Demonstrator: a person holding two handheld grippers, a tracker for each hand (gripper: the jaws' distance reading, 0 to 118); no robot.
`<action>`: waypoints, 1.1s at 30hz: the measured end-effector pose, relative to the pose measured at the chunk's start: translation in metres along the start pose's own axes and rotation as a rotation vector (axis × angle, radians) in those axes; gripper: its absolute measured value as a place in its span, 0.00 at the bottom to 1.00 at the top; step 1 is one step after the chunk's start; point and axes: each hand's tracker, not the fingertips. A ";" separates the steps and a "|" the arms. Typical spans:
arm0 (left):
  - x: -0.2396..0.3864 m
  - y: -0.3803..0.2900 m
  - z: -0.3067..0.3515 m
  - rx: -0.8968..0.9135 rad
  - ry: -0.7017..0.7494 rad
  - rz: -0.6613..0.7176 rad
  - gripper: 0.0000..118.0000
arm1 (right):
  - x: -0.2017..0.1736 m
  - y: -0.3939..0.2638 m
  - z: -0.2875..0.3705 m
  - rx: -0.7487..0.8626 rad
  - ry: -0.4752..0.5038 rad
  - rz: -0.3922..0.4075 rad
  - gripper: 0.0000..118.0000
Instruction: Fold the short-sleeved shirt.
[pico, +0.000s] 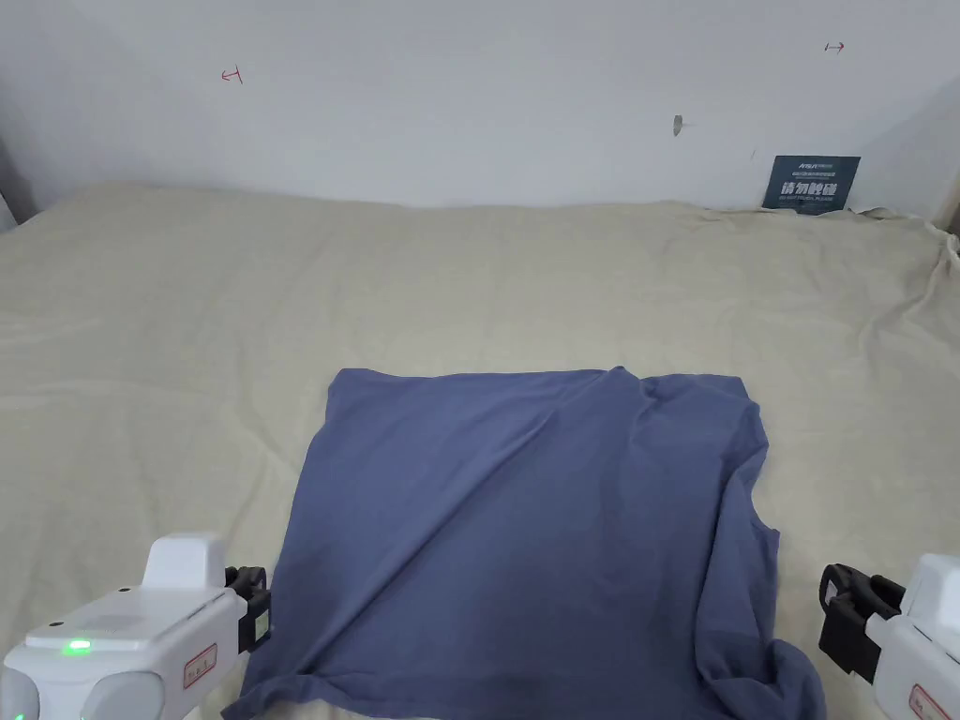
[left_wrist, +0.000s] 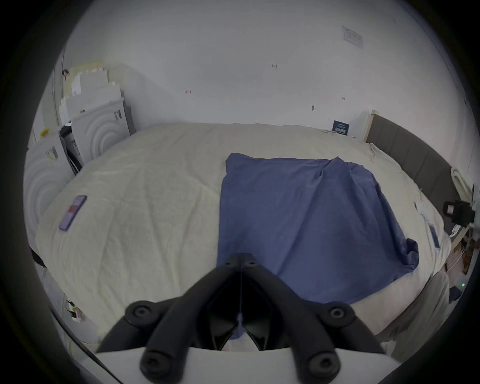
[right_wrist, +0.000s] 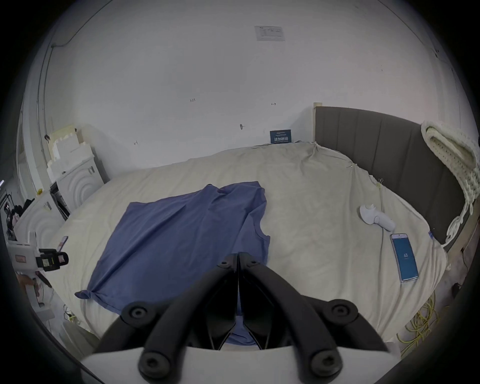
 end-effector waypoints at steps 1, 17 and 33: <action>-0.001 0.000 -0.002 -0.020 -0.023 0.025 0.00 | 0.000 0.000 -0.001 0.001 -0.002 0.002 0.00; -0.019 -0.021 -0.059 -0.354 0.032 0.074 0.62 | 0.000 0.000 0.006 0.006 -0.004 0.003 0.00; -0.007 -0.040 -0.079 -0.477 0.064 0.037 0.23 | 0.000 0.001 0.006 -0.019 -0.005 -0.002 0.00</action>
